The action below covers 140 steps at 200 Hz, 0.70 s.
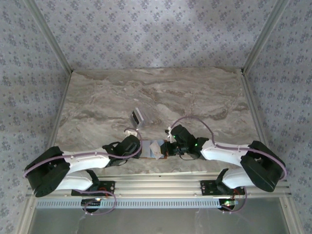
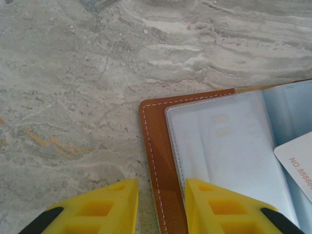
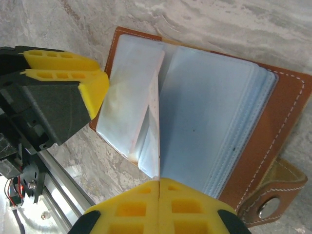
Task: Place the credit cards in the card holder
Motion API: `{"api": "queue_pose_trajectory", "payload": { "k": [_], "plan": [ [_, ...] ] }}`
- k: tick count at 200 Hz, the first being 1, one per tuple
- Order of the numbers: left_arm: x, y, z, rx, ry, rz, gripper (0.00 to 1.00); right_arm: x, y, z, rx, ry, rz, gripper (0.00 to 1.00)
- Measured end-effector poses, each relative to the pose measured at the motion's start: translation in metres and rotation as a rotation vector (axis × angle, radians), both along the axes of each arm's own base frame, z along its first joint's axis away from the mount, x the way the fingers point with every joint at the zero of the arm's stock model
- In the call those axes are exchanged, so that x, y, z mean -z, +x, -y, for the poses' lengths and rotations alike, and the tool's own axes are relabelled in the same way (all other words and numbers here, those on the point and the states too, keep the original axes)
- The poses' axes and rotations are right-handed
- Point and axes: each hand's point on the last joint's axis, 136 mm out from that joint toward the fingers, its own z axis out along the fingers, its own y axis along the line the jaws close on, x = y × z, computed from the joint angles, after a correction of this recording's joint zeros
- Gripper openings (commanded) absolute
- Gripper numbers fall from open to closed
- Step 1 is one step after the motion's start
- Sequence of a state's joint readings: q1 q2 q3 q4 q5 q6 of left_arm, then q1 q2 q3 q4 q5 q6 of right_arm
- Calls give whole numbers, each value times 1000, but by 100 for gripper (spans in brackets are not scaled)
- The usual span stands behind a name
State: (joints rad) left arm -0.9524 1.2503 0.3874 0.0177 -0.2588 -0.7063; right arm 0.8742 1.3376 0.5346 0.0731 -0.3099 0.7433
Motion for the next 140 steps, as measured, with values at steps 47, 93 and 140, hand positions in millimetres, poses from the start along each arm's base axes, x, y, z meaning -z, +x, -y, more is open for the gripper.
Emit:
{"api": "queue_pose_trajectory", "payload": {
  "k": [47,93,140],
  "plan": [
    [0,0,0,-2,-3,2,30,13,2,3,28,-3,-82,0],
    [0,-1,0,1,-5,7,30,13,4,5,55,12,-122,0],
    [0,-1,1,-2,-16,12,30,17,2,4,64,12,-148,0]
  ]
}}
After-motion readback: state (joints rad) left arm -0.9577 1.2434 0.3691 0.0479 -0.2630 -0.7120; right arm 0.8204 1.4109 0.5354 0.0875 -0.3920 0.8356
